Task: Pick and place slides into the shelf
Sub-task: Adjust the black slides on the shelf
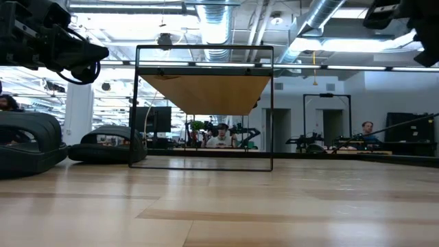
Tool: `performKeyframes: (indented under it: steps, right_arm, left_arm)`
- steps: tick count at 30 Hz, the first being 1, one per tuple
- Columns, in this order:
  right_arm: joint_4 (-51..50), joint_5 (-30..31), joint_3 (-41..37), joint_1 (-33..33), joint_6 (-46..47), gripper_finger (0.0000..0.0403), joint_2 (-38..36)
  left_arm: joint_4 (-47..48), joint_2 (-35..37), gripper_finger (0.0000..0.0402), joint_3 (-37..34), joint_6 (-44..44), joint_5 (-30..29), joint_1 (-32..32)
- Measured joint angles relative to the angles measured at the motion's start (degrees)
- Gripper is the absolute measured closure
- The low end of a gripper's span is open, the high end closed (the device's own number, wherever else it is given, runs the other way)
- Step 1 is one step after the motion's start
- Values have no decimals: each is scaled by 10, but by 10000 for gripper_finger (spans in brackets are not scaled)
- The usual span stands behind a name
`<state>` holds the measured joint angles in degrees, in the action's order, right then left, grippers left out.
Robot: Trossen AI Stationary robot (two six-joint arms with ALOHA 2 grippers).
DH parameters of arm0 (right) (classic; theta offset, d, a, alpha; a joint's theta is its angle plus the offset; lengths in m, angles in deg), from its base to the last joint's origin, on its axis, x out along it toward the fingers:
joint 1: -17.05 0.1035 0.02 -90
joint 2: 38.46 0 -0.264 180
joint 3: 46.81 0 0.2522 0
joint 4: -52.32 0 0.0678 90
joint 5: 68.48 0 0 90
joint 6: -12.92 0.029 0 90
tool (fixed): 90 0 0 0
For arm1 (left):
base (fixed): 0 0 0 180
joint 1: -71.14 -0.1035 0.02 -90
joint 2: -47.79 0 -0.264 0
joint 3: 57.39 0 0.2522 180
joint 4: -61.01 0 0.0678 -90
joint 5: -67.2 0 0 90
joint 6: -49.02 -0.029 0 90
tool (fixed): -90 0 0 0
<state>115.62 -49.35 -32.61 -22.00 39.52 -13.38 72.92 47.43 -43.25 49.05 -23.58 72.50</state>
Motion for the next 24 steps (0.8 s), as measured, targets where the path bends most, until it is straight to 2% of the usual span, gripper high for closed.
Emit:
performKeyframes:
  steps: [4,12,19,21,24]
  right_arm:
    - [-148,-43,0,8,-65,403,-9]
    - [-336,-74,0,-1,-159,403,-8]
    - [-443,-140,0,-45,-217,403,-8]
    - [-494,-162,0,-61,-241,403,-8]
    - [-586,-161,0,-79,-300,403,-8]
  left_arm:
    - [0,0,401,0,2,0,0]
    - [0,0,401,0,4,0,0]
    - [0,0,401,0,2,0,0]
    - [0,0,401,0,0,0,0]
    - [0,0,401,0,-1,0,0]
